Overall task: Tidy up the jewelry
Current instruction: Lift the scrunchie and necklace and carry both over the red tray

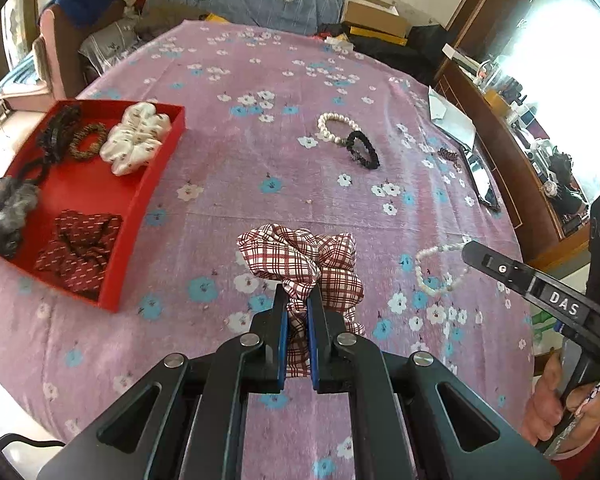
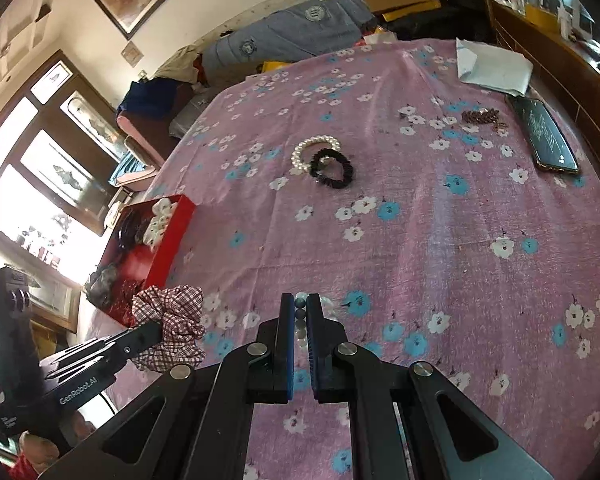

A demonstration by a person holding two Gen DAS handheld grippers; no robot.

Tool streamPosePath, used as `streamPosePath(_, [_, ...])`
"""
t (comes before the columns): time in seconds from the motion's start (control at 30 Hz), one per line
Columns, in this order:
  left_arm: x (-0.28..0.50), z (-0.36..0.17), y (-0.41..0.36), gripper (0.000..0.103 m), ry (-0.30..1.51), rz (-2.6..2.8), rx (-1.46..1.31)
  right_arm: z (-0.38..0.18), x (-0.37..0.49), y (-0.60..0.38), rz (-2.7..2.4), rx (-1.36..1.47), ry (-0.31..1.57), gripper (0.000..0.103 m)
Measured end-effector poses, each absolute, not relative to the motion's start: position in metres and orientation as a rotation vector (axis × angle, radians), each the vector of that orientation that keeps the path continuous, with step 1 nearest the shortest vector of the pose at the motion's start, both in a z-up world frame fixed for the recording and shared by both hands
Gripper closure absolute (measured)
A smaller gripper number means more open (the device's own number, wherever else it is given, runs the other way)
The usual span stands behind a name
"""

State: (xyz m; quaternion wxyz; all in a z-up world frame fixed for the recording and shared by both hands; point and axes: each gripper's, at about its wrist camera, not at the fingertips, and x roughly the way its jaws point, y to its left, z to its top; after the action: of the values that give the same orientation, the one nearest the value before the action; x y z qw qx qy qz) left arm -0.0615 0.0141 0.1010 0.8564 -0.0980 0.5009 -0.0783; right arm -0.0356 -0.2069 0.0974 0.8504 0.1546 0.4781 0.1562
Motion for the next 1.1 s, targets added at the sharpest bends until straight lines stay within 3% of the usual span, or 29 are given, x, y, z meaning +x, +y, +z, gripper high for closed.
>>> streamPosePath(0.53, [-0.145, 0.148, 0.1, 0.095, 0.939, 0.127, -0.218, 0.106, -0.036, -0.123, 0.539, 0.239, 1.037, 0.096])
streamPosePath(1.1, [-0.115, 0.146, 0.203, 0.095, 0.925, 0.208, -0.319, 0.112, -0.021, -0.065, 0.57, 0.178, 1.034, 0.096])
